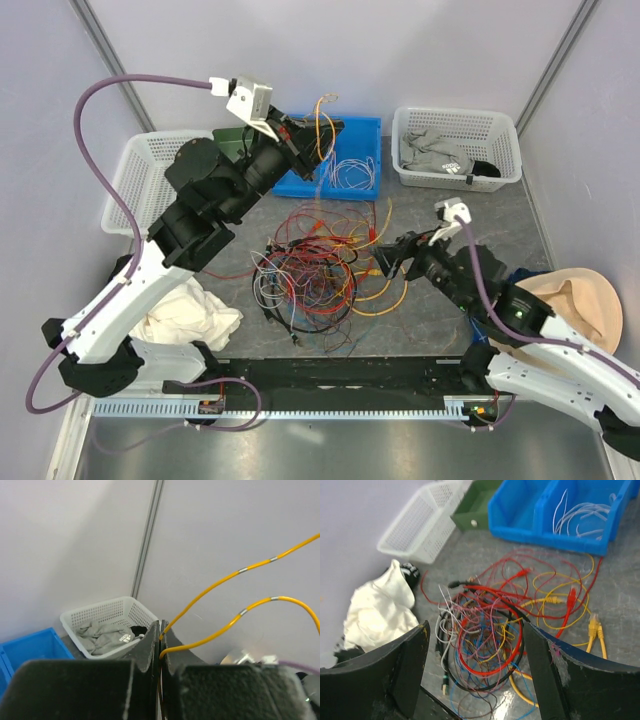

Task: Untangle the cables

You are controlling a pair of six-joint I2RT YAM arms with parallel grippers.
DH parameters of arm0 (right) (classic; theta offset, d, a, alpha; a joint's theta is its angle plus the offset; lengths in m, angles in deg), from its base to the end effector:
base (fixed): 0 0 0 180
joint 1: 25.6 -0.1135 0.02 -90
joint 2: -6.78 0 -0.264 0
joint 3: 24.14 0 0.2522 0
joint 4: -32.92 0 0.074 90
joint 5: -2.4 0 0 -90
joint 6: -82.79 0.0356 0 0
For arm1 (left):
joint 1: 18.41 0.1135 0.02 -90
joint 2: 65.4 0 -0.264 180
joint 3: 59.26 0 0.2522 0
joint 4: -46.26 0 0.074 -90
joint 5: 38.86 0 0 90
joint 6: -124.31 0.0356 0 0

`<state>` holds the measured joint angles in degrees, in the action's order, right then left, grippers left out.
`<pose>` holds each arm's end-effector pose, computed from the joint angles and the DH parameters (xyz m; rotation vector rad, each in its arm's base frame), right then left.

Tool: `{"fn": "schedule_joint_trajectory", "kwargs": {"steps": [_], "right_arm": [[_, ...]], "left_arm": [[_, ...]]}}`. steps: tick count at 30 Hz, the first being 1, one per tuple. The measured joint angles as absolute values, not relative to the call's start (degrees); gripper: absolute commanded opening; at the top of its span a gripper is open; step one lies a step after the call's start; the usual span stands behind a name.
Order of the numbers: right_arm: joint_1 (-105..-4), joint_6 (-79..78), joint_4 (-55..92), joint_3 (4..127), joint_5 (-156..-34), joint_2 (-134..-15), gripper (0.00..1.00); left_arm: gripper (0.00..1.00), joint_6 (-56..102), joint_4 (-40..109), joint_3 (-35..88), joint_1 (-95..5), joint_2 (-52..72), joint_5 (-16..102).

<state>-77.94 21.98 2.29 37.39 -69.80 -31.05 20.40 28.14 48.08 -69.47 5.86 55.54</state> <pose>0.1000 0.1117 0.3638 -0.1123 1.7476 0.7975 0.1550 -0.1874 0.5458 0.3523 1.2658 -0.9267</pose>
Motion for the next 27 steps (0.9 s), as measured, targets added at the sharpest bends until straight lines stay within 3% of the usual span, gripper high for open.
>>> {"fn": "schedule_joint_trajectory", "kwargs": {"steps": [13,22,27], "right_arm": [[-77.96,20.11,16.98,32.71,-76.14,-35.74,0.81],[-77.96,19.93,13.79,32.25,-71.18,-30.72,0.81],[-77.96,19.91,11.60,32.14,-69.69,-28.82,0.81]], "left_arm": [[0.02,20.53,18.39,64.48,-69.47,10.93,55.56],[0.02,22.78,12.78,64.87,-68.14,14.06,64.59],[0.02,20.69,5.19,70.33,-60.93,23.24,63.76]]}}
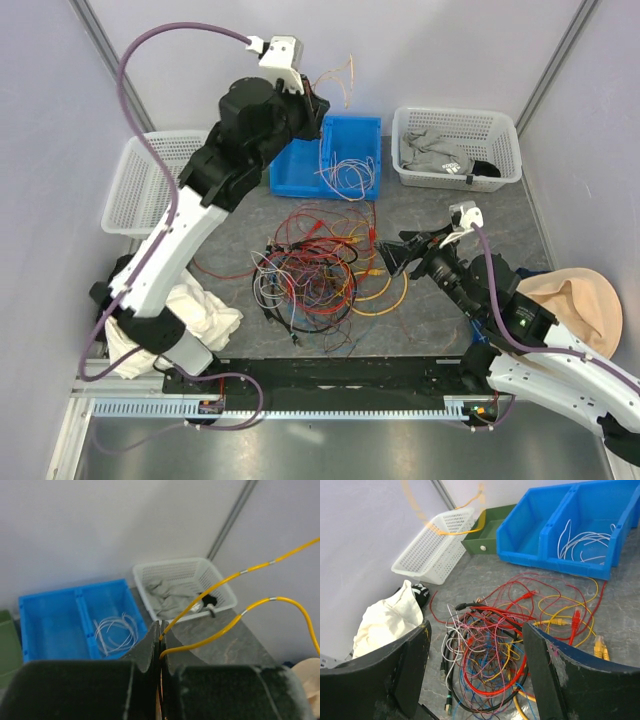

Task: Untangle the cables

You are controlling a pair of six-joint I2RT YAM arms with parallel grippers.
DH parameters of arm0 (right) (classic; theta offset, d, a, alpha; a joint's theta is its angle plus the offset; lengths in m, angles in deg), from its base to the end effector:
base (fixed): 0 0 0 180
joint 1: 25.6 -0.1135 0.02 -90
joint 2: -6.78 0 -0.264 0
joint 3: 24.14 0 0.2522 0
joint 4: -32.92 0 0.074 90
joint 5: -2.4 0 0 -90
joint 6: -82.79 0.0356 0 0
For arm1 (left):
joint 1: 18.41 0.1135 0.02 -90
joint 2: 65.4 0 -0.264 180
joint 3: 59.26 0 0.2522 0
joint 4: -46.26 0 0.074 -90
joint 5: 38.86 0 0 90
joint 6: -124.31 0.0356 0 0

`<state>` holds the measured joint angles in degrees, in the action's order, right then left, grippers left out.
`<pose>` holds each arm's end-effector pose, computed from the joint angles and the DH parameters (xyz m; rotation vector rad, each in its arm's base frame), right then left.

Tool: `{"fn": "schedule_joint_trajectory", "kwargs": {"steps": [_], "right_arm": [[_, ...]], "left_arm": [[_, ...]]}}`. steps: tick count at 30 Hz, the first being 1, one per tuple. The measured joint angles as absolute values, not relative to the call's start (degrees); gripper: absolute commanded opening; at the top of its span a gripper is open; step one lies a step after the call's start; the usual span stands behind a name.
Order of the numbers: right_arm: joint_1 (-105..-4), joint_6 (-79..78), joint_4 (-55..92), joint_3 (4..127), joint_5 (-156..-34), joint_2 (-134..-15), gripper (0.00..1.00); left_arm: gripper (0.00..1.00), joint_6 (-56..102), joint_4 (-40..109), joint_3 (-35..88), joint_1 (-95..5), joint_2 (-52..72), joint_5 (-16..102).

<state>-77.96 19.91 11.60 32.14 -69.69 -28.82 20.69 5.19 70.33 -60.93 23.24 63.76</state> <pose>0.0998 0.1114 0.3550 -0.1079 1.6411 0.8304 0.2359 -0.2058 0.5425 0.2275 1.5879 -0.5931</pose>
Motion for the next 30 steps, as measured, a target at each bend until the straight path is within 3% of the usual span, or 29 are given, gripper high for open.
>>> {"fn": "schedule_joint_trajectory", "kwargs": {"steps": [8,30], "right_arm": [[-77.96,19.01,9.11,31.93,-69.45,-28.71,0.81],[-77.96,18.44,9.62,25.85,-69.49,-27.15,0.81]], "left_arm": [[0.02,13.34,-2.79,71.23,-46.81,37.31,57.92],[0.02,13.32,3.29,88.80,-35.75,62.28,58.97]]}}
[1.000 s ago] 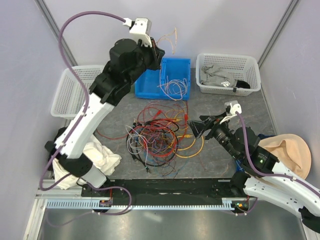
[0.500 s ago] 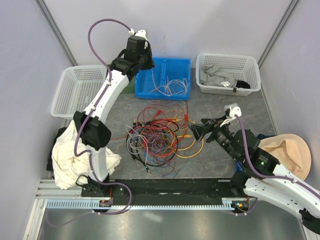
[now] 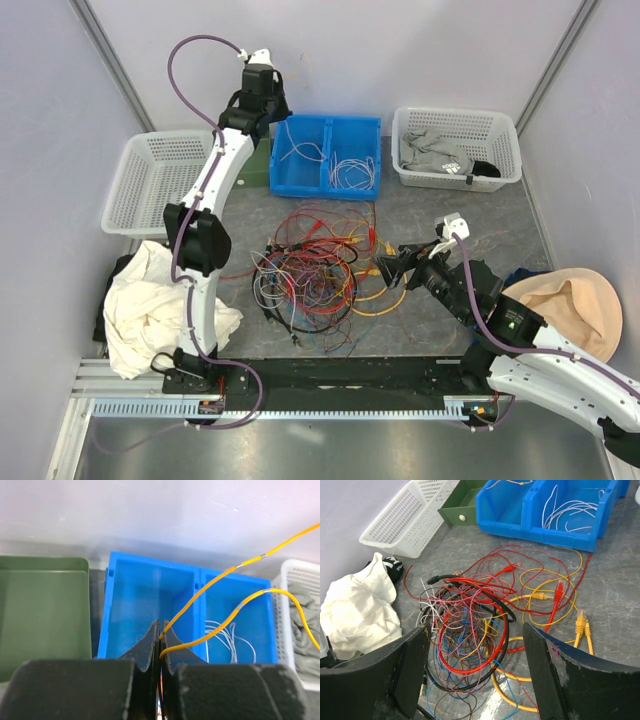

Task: Untangle the cables

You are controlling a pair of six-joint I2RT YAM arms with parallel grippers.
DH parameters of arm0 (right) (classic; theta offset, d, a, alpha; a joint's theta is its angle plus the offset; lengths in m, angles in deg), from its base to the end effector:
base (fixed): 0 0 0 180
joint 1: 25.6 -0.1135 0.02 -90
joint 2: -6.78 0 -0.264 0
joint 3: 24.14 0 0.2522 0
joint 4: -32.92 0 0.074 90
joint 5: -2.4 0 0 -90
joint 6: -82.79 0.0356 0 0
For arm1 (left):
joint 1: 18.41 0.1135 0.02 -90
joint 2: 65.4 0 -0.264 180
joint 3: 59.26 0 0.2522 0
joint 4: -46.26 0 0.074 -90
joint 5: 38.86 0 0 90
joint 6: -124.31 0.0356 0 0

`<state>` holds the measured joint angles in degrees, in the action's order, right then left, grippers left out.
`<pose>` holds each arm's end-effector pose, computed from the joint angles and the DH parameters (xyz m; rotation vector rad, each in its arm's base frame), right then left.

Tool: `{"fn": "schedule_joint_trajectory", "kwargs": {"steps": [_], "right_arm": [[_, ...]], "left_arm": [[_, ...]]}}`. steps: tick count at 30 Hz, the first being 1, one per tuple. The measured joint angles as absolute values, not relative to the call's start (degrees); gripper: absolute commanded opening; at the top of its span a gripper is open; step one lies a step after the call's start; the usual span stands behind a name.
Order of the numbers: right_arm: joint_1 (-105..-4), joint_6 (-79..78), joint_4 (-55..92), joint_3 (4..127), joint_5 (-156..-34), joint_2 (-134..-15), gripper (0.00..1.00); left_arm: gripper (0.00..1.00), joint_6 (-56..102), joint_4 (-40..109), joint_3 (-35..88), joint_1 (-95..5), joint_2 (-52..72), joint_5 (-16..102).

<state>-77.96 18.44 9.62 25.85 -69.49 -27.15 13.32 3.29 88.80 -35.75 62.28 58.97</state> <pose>0.1005 0.1122 0.3170 -0.1634 1.7402 0.7454 0.4965 -0.1500 0.3683 -0.1527 1.9677 -0.3043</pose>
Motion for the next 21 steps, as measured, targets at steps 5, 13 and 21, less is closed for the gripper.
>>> {"fn": "schedule_joint_trajectory", "kwargs": {"steps": [5,13,21], "right_arm": [[-77.96,17.33,9.66,25.85,-68.31,-28.03,0.82],[-77.96,16.65,9.62,25.70,-67.88,-30.54,0.82],[-77.98,16.52,9.64,25.65,-66.74,-31.29,0.82]], "left_arm": [[0.02,15.02,7.73,88.80,-36.01,65.93,59.76],[0.02,19.09,11.25,88.52,-36.10,70.93,63.83],[0.02,25.97,14.79,87.16,-35.38,70.95,72.33]]}}
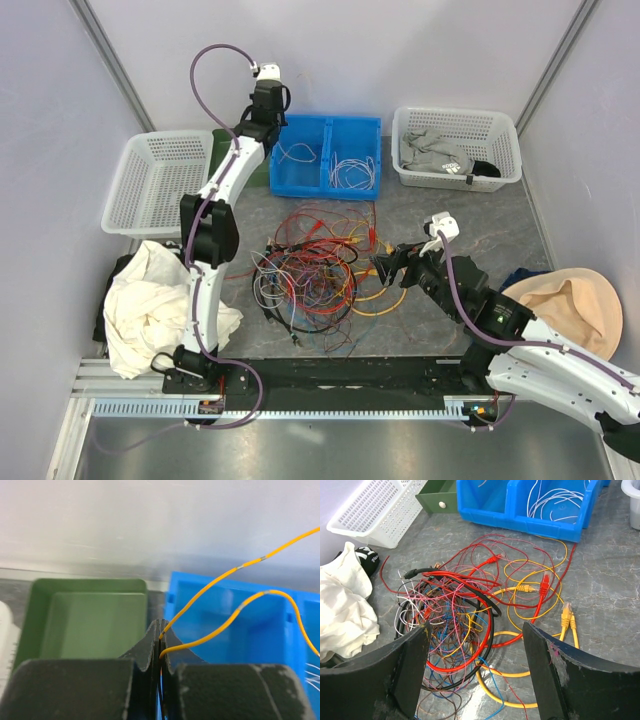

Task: Untangle the cables

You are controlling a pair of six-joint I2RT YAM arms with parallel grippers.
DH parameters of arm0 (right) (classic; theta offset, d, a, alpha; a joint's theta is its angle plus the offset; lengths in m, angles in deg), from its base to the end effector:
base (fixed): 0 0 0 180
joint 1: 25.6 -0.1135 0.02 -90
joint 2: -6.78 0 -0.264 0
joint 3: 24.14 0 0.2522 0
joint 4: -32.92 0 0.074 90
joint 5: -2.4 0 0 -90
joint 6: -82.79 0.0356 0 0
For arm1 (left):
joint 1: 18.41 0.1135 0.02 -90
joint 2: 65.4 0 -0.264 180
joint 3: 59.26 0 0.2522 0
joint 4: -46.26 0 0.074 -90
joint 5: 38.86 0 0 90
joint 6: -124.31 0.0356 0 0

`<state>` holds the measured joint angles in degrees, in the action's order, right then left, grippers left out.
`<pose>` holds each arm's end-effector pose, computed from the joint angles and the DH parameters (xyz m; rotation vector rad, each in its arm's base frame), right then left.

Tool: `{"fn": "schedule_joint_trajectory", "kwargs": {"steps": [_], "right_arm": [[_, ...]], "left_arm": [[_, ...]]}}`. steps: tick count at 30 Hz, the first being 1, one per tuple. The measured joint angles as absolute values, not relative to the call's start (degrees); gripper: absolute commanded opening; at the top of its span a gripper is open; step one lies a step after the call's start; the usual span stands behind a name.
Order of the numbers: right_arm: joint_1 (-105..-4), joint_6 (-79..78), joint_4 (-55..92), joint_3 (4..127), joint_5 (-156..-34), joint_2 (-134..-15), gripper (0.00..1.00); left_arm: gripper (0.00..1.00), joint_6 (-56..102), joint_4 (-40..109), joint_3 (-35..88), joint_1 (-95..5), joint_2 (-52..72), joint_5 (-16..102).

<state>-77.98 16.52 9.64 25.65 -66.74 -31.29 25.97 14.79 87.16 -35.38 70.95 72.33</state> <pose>0.1103 0.1223 0.3060 -0.1817 1.7947 0.6389 0.5385 -0.1509 0.3007 -0.0990 1.9159 0.0629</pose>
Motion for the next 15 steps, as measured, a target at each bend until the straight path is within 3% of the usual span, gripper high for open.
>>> {"fn": "schedule_joint_trajectory", "kwargs": {"steps": [15], "right_arm": [[-77.98,16.50,10.56,25.06,-66.48,-32.64,0.82]], "left_arm": [[0.02,29.21,20.16,79.34,-37.67,69.88,70.21]]}}
